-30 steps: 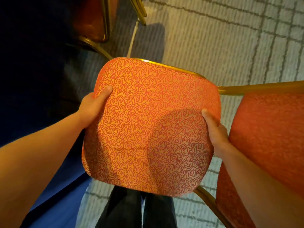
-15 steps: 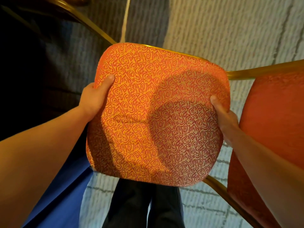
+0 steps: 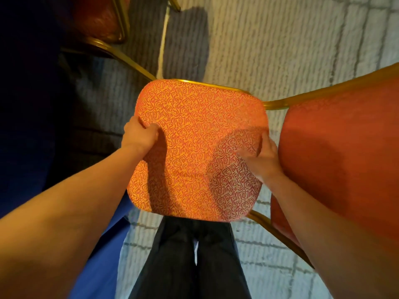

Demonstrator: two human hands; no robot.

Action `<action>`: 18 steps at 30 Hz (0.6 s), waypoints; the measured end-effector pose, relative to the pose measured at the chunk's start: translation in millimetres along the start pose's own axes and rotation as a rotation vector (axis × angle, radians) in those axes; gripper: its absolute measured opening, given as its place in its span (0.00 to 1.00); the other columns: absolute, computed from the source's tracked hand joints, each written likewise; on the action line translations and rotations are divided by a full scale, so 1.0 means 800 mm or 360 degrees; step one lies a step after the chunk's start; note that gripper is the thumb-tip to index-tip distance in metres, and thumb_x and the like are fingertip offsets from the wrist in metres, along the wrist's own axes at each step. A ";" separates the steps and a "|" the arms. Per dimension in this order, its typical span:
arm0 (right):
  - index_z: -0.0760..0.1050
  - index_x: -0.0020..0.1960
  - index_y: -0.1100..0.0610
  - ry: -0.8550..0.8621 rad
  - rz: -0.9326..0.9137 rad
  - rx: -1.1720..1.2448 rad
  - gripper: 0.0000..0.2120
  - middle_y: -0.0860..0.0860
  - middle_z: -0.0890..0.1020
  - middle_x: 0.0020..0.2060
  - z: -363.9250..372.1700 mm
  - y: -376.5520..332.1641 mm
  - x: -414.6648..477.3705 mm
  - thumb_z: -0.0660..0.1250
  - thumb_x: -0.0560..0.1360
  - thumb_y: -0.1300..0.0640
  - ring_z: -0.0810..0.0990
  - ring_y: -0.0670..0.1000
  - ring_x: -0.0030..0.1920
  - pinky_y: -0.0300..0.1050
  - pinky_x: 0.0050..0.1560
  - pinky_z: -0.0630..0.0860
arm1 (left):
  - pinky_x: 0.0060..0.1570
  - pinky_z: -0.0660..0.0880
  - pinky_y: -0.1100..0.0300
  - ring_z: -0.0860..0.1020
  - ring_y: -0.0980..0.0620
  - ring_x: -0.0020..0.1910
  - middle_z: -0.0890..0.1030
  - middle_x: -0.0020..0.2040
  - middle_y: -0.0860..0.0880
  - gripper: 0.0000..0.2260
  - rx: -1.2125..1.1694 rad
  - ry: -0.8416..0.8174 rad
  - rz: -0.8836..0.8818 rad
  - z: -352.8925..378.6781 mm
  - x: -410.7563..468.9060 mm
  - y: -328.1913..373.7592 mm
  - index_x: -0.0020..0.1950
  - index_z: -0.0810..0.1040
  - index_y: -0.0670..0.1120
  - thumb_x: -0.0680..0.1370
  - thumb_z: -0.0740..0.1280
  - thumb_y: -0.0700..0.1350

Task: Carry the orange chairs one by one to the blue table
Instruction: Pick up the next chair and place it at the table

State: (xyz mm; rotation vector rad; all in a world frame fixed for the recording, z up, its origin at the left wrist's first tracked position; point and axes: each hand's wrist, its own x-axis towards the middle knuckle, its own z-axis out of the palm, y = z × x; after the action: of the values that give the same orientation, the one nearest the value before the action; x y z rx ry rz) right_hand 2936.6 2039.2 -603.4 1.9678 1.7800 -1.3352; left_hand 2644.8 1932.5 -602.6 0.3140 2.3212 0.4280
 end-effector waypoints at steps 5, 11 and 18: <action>0.72 0.66 0.51 -0.0077 -0.0139 0.0158 0.30 0.55 0.78 0.60 -0.047 -0.016 -0.063 0.68 0.67 0.42 0.80 0.56 0.57 0.59 0.61 0.76 | 0.55 0.70 0.56 0.76 0.43 0.61 0.78 0.60 0.39 0.22 -0.0091 -0.0267 0.0086 -0.030 -0.084 0.049 0.67 0.72 0.35 0.78 0.65 0.47; 0.76 0.63 0.56 0.0005 -0.0316 0.0126 0.22 0.53 0.79 0.56 -0.120 -0.073 -0.166 0.69 0.69 0.53 0.79 0.51 0.54 0.32 0.47 0.69 | 0.36 0.67 0.60 0.81 0.43 0.48 0.78 0.42 0.40 0.12 -0.0205 -0.0416 0.0212 -0.055 -0.192 0.105 0.55 0.77 0.35 0.79 0.65 0.43; 0.73 0.67 0.54 -0.0007 -0.0447 -0.0137 0.25 0.57 0.76 0.61 -0.202 -0.100 -0.225 0.70 0.72 0.51 0.75 0.55 0.62 0.44 0.56 0.69 | 0.47 0.68 0.58 0.74 0.50 0.46 0.76 0.39 0.47 0.05 -0.0548 -0.0444 0.0268 -0.077 -0.273 0.163 0.49 0.79 0.44 0.78 0.65 0.44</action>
State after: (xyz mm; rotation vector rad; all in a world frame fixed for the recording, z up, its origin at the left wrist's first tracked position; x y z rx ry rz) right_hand 2966.7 2037.6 -350.5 1.7188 2.1357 -1.3107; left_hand 2765.1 1963.5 -372.2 0.3746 1.9168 0.8021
